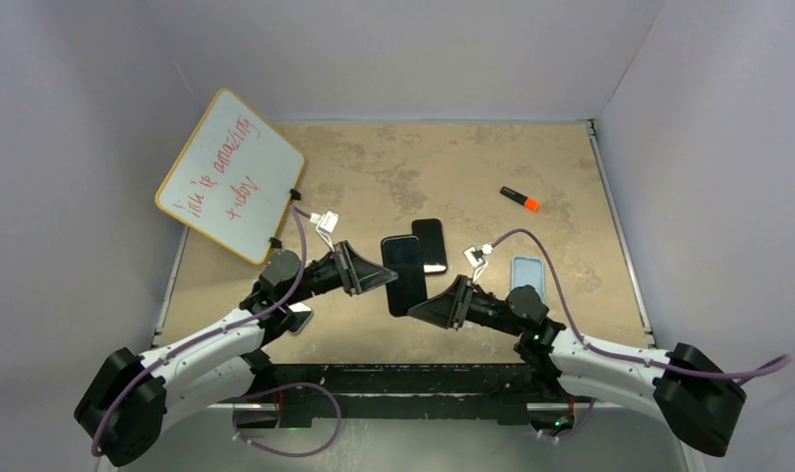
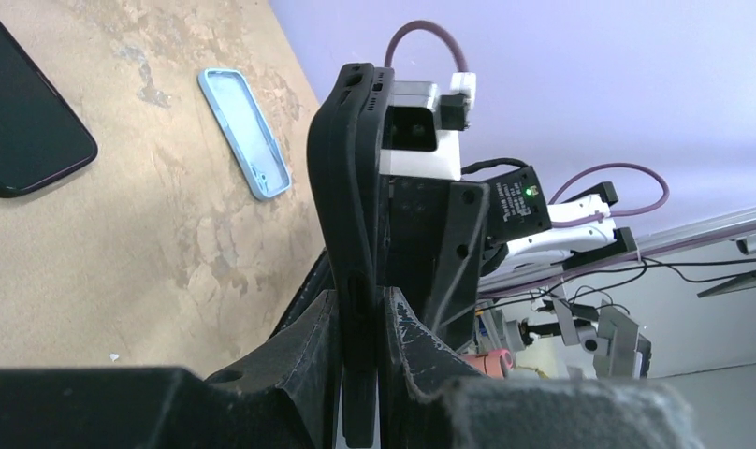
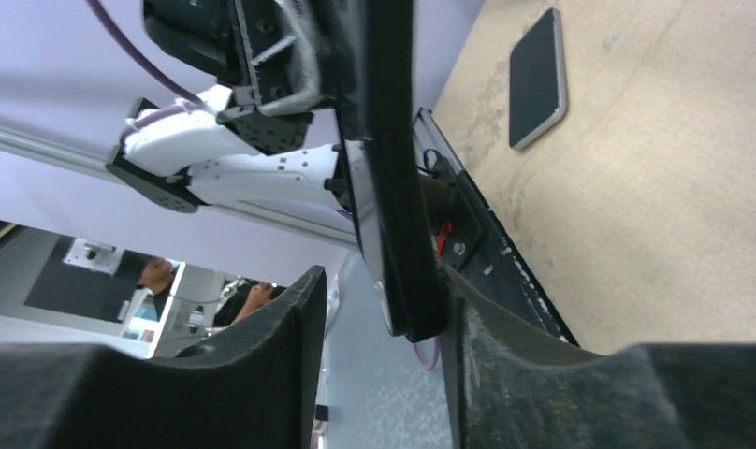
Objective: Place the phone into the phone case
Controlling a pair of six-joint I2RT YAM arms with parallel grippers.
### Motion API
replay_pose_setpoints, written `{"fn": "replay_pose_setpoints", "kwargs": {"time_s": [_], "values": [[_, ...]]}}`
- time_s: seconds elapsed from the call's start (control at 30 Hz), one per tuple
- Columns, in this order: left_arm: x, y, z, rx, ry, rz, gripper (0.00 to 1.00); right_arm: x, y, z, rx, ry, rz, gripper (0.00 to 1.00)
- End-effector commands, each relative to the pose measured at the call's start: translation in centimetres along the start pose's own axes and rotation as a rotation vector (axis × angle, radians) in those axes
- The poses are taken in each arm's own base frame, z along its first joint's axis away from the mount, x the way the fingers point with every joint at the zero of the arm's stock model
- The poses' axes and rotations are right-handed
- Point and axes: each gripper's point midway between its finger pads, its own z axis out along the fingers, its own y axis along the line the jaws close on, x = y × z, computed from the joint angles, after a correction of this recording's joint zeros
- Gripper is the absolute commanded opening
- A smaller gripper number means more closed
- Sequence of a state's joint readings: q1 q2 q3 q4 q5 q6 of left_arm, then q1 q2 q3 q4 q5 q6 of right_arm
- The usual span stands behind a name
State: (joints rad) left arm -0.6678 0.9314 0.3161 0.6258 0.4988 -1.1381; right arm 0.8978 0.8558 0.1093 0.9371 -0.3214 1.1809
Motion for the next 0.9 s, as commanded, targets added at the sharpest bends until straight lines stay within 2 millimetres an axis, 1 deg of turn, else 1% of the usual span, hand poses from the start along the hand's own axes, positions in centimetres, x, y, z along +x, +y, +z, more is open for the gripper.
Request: {"fn": "replay_pose_setpoints", "kwargs": {"time_s": [0.0,0.1,0.13,0.17,0.27,0.37,0.4,0.43,0.47,0.5,0.53,0.57,0.63,0.67,0.7,0.73,0.83,0.87], "values": [[-2.4,-3.3,-0.1,0.119,-0.106,0.054,0.0,0.7,0.9,0.3,-0.035,0.054,-0.011,0.39],[-2.2,-2.5,-0.1,0.085,-0.101,0.053,0.0,-0.1,-0.1,0.1,-0.007,-0.02,0.028,0.12],[-2.2,-2.3,-0.1,0.073,-0.099,0.064,0.0,-0.5,-0.2,0.0,-0.007,-0.046,0.034,0.05],[-2.2,-2.0,-0.1,0.055,-0.095,0.073,0.0,-0.7,-0.2,-0.1,-0.01,-0.06,0.037,0.0],[-2.1,-1.0,-0.2,-0.01,-0.083,0.109,0.0,-0.9,0.0,0.0,-0.005,-0.069,0.034,0.0],[-2.2,-1.1,-0.2,-0.034,-0.064,0.133,0.0,-1.0,-0.2,0.0,0.014,-0.068,0.034,0.0],[-2.1,-1.3,-0.2,-0.029,-0.055,0.136,0.0,-1.0,-0.1,0.0,0.012,-0.065,0.036,0.08],[-2.0,-1.6,-0.2,-0.018,-0.046,0.138,0.0,-1.1,0.1,-0.1,0.006,-0.071,0.039,0.25],[-1.9,-1.8,-0.2,-0.006,-0.039,0.137,0.0,-1.2,0.2,-0.2,0.002,-0.081,0.048,0.37],[-1.8,-2.3,-0.2,0.015,-0.036,0.136,0.0,-1.4,0.4,-0.2,-0.005,-0.089,0.051,0.44],[-1.7,-2.5,-0.3,0.031,-0.036,0.13,0.0,-1.5,0.6,-0.3,-0.009,-0.096,0.05,0.49],[-1.7,-2.7,-0.4,0.044,-0.038,0.116,0.0,-1.6,0.5,-0.3,-0.004,-0.103,0.053,0.52],[-1.4,-3.1,-0.5,0.085,-0.044,0.088,0.0,-1.7,0.4,-0.4,0.003,-0.113,0.062,0.52],[-1.3,-3.3,-0.6,0.101,-0.039,0.079,0.0,-1.8,0.5,-0.5,-0.001,-0.119,0.064,0.49],[-1.0,-3.2,-0.6,0.107,-0.027,0.08,0.0,-2.0,0.5,-0.5,-0.003,-0.13,0.067,0.44],[-1.0,-3.1,-0.5,0.105,-0.02,0.082,0.0,-2.2,0.5,-0.6,-0.004,-0.143,0.065,0.36],[-0.9,-3.2,-0.4,0.117,-0.014,0.067,0.0,-3.0,0.4,-0.7,0.002,-0.192,0.048,0.06],[-0.9,-3.4,-0.3,0.128,-0.012,0.068,0.0,-3.2,0.5,-0.8,0.0,-0.2,0.041,0.0]]}}
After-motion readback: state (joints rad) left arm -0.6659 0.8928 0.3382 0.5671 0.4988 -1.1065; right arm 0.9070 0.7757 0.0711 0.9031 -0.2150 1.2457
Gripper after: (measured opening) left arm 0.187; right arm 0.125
